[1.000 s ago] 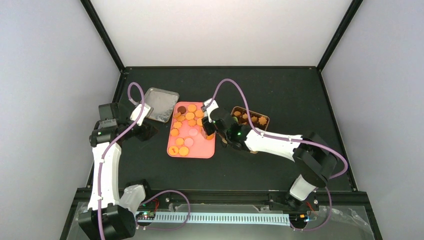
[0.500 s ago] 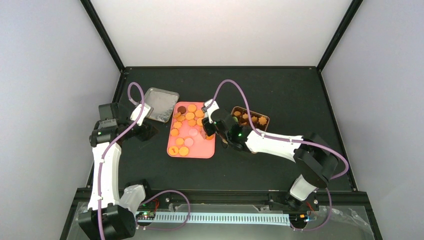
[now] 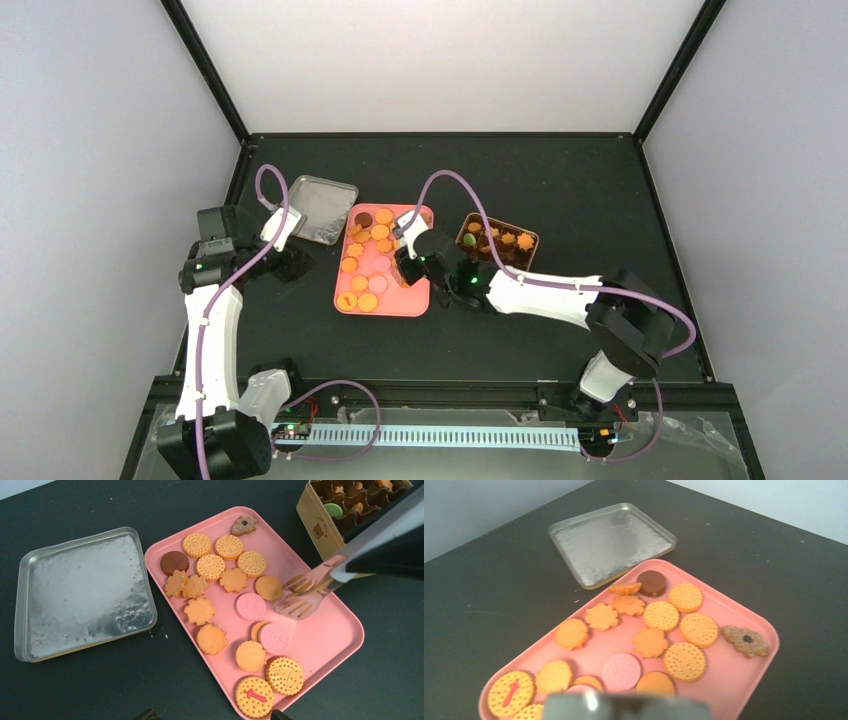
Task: Pack the cookies
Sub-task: Pick up the fake cookies from the plate.
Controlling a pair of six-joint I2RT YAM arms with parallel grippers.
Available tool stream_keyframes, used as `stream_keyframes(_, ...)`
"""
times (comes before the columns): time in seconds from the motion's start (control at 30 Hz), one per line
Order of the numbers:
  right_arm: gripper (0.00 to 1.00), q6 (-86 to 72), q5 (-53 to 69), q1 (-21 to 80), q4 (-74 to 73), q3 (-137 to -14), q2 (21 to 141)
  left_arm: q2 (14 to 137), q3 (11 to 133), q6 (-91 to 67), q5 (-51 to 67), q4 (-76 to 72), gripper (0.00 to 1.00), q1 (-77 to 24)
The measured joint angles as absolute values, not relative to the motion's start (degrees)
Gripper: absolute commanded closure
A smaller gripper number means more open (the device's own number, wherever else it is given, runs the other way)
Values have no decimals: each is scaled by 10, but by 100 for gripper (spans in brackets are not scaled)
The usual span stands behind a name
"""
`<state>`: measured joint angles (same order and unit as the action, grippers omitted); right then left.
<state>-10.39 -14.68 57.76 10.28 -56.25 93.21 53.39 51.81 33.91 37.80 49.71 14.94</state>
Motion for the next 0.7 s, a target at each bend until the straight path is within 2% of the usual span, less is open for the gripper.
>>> stream_keyframes(0.7,60,-100,-175,598,64,-578,929,534,518,339,378,497,40,149)
